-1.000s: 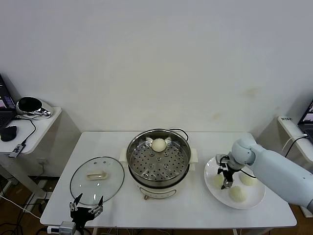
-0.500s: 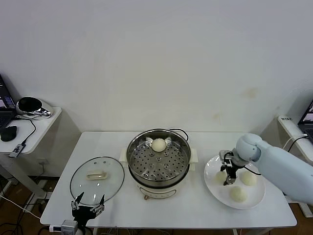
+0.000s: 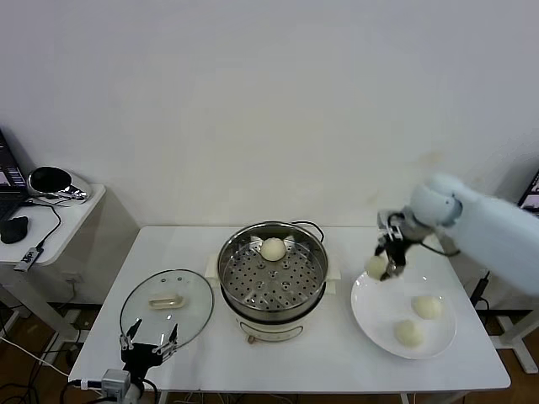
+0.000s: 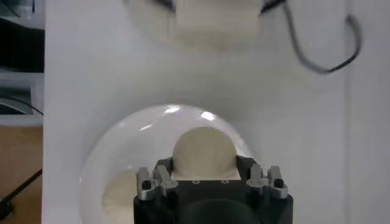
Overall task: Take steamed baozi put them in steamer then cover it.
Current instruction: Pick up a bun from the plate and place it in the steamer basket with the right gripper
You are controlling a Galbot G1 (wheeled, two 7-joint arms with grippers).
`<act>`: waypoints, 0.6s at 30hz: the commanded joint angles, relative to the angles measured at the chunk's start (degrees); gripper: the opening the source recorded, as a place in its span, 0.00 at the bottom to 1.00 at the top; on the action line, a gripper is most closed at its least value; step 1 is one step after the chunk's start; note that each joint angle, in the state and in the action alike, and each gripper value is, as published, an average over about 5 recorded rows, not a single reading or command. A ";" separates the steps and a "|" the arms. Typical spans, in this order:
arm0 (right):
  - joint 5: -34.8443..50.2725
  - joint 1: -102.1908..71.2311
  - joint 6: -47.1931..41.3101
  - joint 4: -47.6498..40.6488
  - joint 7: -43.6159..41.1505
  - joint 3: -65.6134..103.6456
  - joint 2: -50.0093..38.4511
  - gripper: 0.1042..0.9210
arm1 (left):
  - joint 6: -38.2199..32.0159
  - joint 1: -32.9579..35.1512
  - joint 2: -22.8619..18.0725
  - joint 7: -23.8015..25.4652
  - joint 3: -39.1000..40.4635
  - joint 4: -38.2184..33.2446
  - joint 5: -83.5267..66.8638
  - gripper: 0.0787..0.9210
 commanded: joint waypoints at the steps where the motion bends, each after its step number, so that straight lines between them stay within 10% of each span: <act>1: 13.41 21.57 -4.26 -7.32 -2.58 -11.58 18.45 0.66 | 0.10 -0.16 0.06 0.00 0.01 -0.09 0.08 0.88; 18: 13.94 12.33 -7.78 -24.70 -0.60 -11.91 45.36 0.65 | 0.40 -0.20 -0.44 -0.05 -1.14 -1.94 -1.33 0.88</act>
